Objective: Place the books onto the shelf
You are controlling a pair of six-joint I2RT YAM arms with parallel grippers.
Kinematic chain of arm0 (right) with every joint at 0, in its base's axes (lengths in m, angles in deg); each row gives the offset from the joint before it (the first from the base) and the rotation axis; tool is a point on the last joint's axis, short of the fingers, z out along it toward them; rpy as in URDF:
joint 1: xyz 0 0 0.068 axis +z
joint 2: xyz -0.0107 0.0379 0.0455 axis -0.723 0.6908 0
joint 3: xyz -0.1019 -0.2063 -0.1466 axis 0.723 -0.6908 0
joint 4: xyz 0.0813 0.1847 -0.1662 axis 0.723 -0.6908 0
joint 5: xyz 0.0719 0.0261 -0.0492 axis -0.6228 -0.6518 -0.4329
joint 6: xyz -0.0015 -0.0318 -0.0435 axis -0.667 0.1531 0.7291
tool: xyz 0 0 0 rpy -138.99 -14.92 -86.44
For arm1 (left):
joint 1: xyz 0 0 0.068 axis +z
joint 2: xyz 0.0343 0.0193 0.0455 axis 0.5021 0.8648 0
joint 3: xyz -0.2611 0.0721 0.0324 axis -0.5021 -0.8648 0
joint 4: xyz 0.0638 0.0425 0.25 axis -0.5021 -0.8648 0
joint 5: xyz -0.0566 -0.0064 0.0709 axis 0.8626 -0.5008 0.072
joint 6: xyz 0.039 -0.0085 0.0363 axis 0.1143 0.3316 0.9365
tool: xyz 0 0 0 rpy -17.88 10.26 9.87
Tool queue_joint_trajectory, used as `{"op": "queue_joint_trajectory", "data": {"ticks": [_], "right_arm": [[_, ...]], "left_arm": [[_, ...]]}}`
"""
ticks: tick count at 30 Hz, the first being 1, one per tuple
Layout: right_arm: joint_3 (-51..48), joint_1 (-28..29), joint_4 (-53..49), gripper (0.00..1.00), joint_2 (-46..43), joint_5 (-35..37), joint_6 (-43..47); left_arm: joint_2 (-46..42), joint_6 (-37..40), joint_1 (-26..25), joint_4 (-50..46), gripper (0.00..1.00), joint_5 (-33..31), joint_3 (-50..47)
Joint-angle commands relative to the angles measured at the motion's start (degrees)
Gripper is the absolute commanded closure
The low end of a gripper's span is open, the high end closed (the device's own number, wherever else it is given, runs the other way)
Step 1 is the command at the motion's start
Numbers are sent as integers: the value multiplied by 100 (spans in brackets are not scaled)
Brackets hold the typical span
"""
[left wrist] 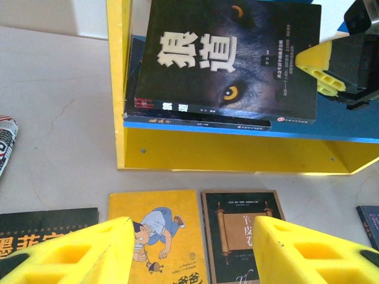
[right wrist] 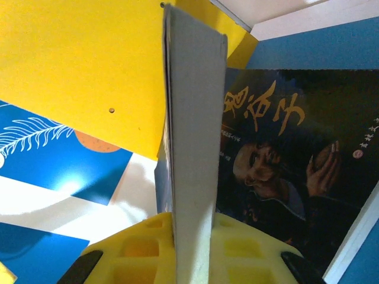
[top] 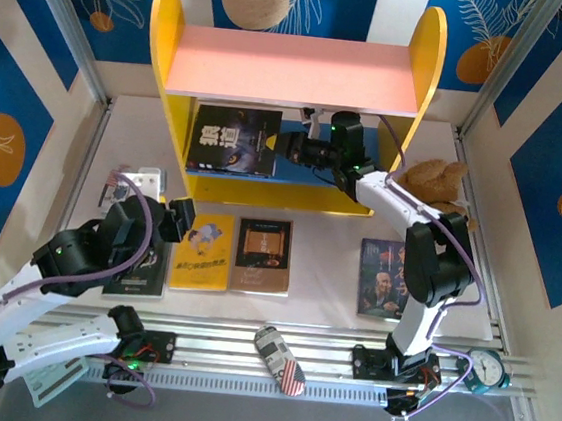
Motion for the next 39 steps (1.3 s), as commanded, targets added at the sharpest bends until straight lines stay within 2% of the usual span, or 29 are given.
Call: {"op": "queue_joint_trajectory", "data": {"ticks": [1, 23, 39], "right_arm": [[409, -59, 179, 100, 102, -331, 172], [1019, -93, 16, 100, 996, -664, 268], [1335, -159, -237, 100, 1278, -534, 311]], "left_arm": [[-125, 62, 80, -138, 44, -126, -47], [-129, -17, 104, -68, 41, -96, -189], [-165, -27, 116, -68, 41, -112, -224]]}}
